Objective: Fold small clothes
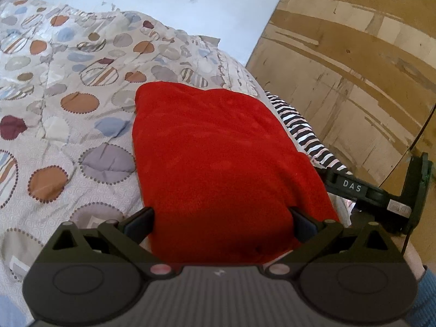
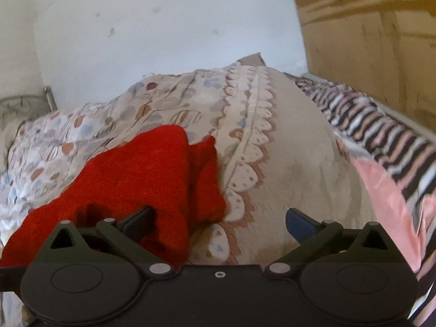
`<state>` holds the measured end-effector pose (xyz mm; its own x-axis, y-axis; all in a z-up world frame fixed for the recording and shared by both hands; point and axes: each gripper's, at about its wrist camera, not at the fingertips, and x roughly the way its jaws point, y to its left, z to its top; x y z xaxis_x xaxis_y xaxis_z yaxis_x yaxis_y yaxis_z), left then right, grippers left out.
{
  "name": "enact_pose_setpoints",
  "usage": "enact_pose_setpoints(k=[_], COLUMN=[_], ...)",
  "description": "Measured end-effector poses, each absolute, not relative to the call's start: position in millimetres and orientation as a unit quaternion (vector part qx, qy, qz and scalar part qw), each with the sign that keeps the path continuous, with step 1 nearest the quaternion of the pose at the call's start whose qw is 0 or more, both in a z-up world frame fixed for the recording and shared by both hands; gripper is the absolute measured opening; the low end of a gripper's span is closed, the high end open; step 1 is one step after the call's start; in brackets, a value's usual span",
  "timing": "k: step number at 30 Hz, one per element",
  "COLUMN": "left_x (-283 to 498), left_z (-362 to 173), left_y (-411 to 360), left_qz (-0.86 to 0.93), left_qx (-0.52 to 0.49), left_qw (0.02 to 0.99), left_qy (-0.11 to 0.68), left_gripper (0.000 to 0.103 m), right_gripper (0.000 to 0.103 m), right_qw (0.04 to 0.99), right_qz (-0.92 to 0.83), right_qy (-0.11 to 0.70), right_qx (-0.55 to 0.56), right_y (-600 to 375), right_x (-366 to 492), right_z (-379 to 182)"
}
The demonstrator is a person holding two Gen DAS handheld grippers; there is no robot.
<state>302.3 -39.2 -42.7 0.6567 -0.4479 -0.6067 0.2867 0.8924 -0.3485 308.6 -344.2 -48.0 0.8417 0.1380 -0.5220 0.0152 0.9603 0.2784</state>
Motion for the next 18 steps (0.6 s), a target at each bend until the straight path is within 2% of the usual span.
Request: enact_pose_setpoints(k=[9,18], left_x=[294,290], left_z=[-43,-42], left_y=[-65,-74], left_qz=[-0.181,-0.176], left_qx=[-0.051,-0.022], left_qw=[0.919,0.924], left_qy=[0.345,0.339], left_gripper=[0.103,0.103], right_gripper=[0.102,0.102], right_qw=[0.953,0.955], right_qz=[0.027,0.054], right_qy=[0.263,0.249], right_qx=[0.149,0.15], right_y=[-350,-356], right_x=[304,297], right_z=[-59,-24])
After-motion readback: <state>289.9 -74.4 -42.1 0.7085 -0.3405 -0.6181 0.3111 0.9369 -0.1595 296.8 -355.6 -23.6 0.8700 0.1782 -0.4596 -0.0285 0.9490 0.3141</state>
